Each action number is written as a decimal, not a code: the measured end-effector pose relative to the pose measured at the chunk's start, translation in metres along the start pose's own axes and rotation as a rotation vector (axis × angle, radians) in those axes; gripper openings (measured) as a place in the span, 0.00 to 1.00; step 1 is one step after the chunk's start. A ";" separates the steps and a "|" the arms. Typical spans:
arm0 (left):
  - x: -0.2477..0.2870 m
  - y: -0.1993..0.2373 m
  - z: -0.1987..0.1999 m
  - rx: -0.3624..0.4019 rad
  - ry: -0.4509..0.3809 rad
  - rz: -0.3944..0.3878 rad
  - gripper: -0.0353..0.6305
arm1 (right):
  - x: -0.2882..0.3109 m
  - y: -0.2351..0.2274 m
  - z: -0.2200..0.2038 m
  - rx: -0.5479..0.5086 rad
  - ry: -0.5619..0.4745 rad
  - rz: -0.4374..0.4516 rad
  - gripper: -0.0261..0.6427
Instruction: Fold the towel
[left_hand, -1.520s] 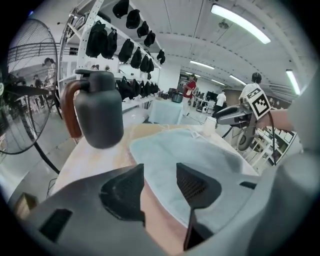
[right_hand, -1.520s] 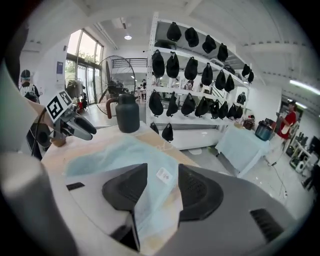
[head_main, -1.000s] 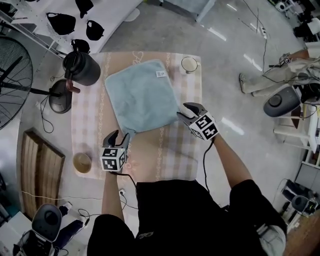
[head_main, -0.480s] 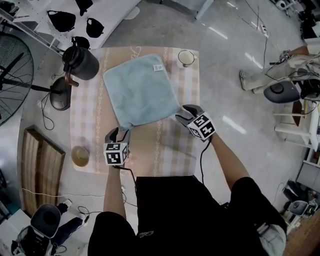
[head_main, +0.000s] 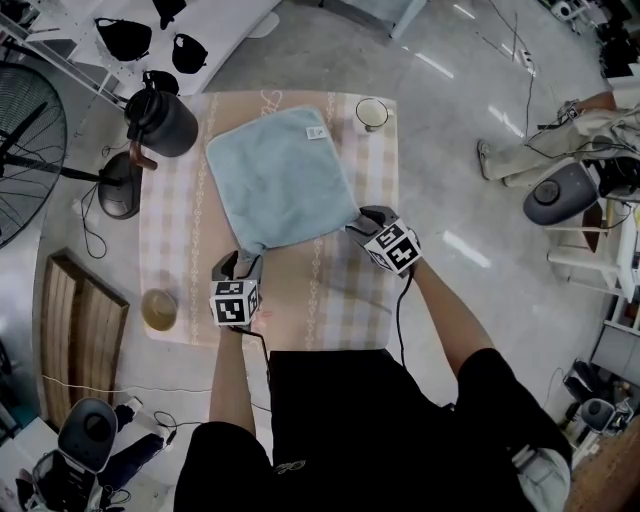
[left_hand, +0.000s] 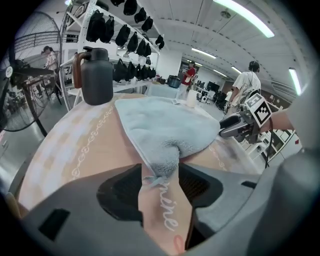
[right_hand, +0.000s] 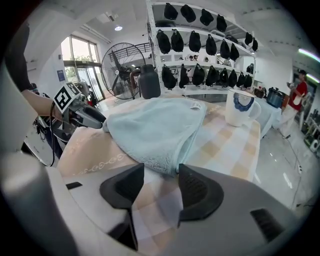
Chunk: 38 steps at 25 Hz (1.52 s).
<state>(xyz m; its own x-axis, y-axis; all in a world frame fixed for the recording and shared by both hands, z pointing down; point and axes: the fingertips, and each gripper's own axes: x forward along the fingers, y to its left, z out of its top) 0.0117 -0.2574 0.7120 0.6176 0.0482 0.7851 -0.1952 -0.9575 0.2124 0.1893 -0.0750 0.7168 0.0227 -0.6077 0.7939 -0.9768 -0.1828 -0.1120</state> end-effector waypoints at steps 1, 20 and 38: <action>-0.002 -0.001 0.001 0.002 -0.004 -0.002 0.37 | 0.000 0.000 0.001 -0.001 0.000 -0.003 0.36; 0.002 0.008 -0.020 0.108 0.080 0.034 0.19 | -0.021 -0.011 -0.001 -0.008 -0.012 -0.089 0.09; -0.058 -0.036 -0.091 0.110 0.099 0.087 0.19 | -0.067 0.056 -0.065 -0.083 0.001 0.008 0.09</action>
<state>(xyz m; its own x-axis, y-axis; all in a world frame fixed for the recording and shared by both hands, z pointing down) -0.0866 -0.1994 0.7114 0.5226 -0.0132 0.8525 -0.1567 -0.9843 0.0809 0.1197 0.0059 0.6961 0.0145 -0.6081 0.7938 -0.9912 -0.1133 -0.0687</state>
